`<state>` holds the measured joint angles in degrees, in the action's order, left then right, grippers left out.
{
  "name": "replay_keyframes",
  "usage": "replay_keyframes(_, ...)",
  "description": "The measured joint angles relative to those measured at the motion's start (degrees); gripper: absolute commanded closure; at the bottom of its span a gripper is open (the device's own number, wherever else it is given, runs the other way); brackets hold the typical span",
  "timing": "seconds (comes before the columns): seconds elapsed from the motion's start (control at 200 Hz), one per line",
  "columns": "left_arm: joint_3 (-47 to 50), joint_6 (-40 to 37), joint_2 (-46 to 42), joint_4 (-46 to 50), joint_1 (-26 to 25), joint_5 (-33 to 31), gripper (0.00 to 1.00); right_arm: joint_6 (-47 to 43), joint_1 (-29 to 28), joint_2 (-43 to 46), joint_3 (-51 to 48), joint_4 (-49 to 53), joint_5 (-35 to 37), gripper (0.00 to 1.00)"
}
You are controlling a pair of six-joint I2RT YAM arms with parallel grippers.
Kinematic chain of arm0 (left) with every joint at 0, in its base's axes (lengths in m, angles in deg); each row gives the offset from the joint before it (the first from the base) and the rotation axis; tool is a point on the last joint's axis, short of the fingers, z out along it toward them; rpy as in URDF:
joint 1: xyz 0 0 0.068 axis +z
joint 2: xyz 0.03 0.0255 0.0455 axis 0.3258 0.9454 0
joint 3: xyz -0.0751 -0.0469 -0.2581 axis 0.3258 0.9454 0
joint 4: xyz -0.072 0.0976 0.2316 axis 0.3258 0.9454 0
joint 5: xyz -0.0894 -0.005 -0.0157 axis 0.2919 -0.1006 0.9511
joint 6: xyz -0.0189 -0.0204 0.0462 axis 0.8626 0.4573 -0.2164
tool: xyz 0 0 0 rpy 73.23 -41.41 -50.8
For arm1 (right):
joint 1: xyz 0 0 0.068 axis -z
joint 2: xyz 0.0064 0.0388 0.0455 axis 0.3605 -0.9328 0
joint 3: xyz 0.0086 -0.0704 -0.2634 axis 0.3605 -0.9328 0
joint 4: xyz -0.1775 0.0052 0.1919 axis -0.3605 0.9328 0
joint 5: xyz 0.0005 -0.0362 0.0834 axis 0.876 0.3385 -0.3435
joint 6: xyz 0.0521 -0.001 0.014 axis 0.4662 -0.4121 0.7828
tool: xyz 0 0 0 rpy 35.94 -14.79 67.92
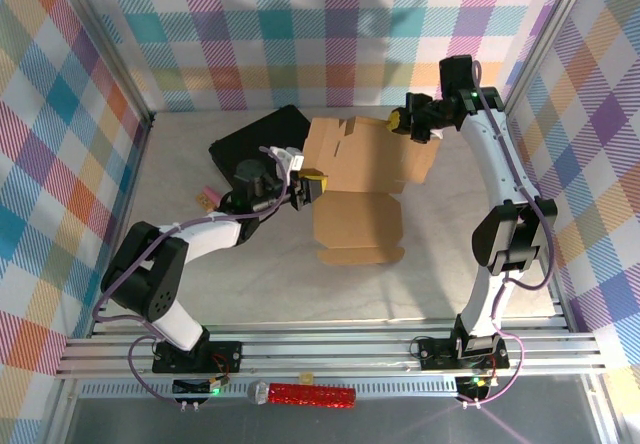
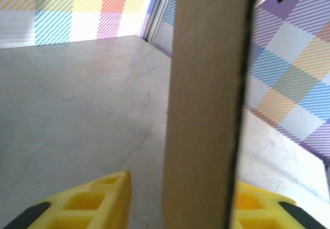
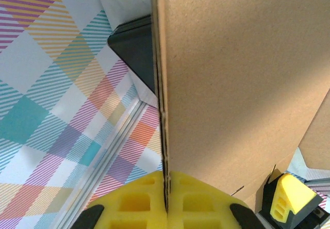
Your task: Fold the paper box
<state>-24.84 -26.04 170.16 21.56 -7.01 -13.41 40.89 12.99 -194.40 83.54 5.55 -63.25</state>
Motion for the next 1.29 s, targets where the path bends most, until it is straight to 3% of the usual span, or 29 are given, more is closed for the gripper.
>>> replay_keyframes(0.09, -0.35, -0.24, 0.20, 0.28, -0.24, -0.57, 0.89, 0.33, 0.00, 0.00, 0.00, -0.04, 0.04, 1.00)
replay_keyframes(0.255, -0.61, -0.81, 0.28, 1.42, -0.92, -2.82, 0.96, 1.09, -0.02, 0.00, 0.00, -0.44, 0.35, 1.00)
replay_keyframes(0.435, -1.33, -3.91, -0.85, 5.20, -3.80, -10.47, 1.00, 2.58, -0.24, -0.02, -1.07, -2.10, 2.01, 1.00)
replay_keyframes(0.63, -1.33, -7.93, -2.73, 8.48, -9.18, -23.45, 0.89, 3.91, -0.74, -0.02, -1.20, -3.21, 2.64, 1.00)
replay_keyframes(0.895, -3.32, -12.92, -1.18, 11.89, -14.84, -39.85, 0.92, 4.59, -1.57, -0.13, -1.20, -4.15, 4.42, 1.00)
replay_keyframes(1.09, -10.82, -17.14, 5.62, 15.96, -21.00, -56.87, 0.97, 5.27, -1.55, -0.13, -2.12, -6.56, 7.69, 1.00)
replay_keyframes(1.295, -17.79, -19.69, 13.44, 19.50, -24.22, -71.56, 0.98, 6.75, -1.68, -0.13, -5.16, -8.61, 9.81, 1.00)
